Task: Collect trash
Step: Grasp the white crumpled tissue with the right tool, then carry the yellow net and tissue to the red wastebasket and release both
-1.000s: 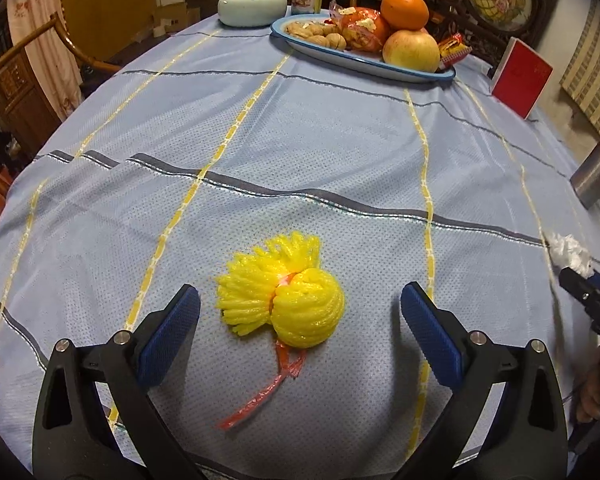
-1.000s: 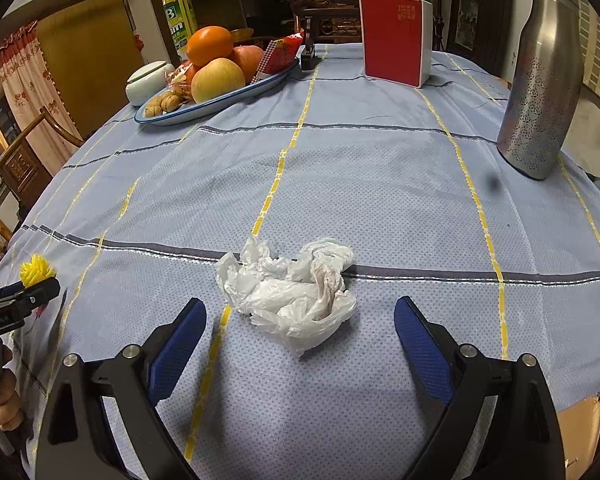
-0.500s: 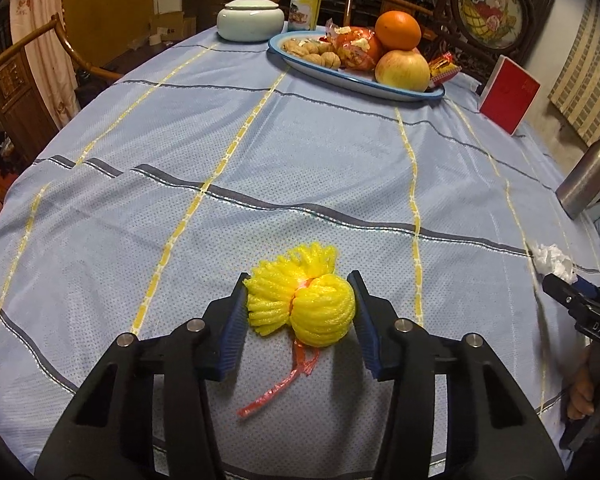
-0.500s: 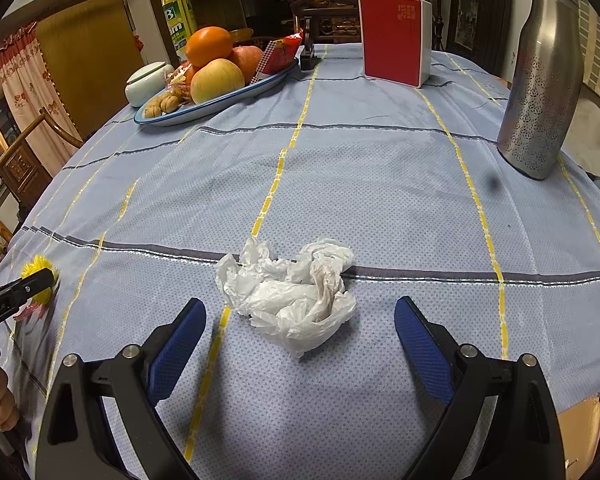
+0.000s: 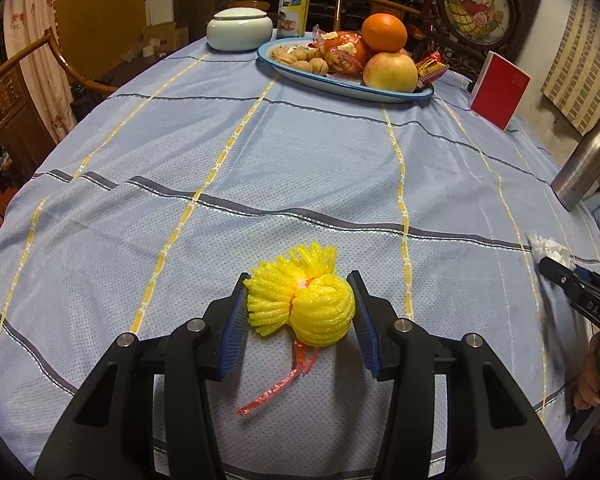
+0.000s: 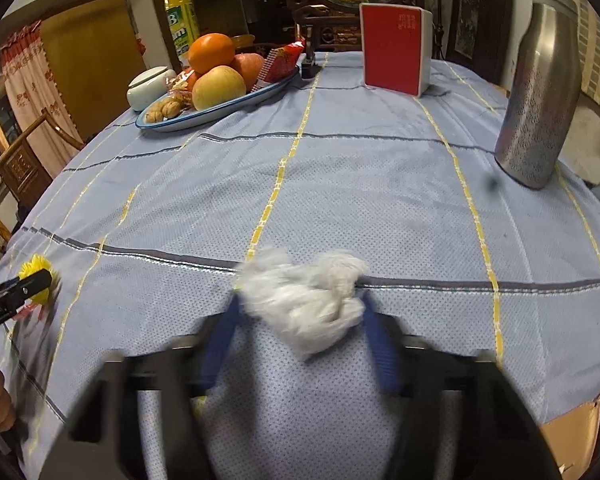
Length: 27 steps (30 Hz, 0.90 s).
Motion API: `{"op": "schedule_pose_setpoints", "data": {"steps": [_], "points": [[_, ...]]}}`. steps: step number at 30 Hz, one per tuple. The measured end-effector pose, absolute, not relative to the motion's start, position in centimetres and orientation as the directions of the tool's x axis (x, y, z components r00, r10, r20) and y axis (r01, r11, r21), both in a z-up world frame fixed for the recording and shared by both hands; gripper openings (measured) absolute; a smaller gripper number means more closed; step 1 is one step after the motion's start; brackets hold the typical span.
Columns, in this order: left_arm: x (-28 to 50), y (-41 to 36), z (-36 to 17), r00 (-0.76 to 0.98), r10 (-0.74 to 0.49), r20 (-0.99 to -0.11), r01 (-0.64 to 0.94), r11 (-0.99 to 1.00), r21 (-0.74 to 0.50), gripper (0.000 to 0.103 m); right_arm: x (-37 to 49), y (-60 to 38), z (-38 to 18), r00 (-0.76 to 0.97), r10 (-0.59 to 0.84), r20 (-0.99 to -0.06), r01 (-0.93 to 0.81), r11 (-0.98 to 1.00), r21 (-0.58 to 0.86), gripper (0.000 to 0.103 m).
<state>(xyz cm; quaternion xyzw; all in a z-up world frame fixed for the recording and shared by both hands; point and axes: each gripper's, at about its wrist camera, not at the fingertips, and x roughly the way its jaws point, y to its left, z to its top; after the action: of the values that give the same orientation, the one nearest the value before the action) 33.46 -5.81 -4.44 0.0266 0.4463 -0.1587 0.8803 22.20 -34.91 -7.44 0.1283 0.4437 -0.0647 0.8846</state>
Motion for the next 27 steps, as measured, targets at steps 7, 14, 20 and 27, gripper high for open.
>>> {"op": "schedule_pose_setpoints", "data": {"steps": [7, 14, 20, 27], "points": [[32.8, -5.9, -3.7, 0.596, -0.246, -0.765, 0.307, 0.949, -0.067, 0.048, 21.8, -34.6, -6.4, 0.625, 0.037, -0.779, 0.206, 0.956, 0.210, 0.030], [30.4, -6.2, -2.4, 0.638, -0.247, -0.730, 0.286, 0.955, -0.073, 0.048, 21.0, -33.7, -5.1, 0.658, 0.072, -0.750, 0.158, 0.960, 0.230, 0.030], [26.2, -6.2, 0.0, 0.680, -0.236, -0.694, 0.279, 0.959, -0.054, 0.048, 19.6, -33.5, -3.5, 0.700, 0.097, -0.707, 0.127, 0.958, 0.257, 0.030], [21.2, -6.0, 3.1, 0.745, -0.214, -0.632, 0.263, 0.965, -0.016, 0.048, 17.7, -33.4, -1.6, 0.765, 0.078, -0.639, 0.117, 0.959, 0.258, 0.030]]}}
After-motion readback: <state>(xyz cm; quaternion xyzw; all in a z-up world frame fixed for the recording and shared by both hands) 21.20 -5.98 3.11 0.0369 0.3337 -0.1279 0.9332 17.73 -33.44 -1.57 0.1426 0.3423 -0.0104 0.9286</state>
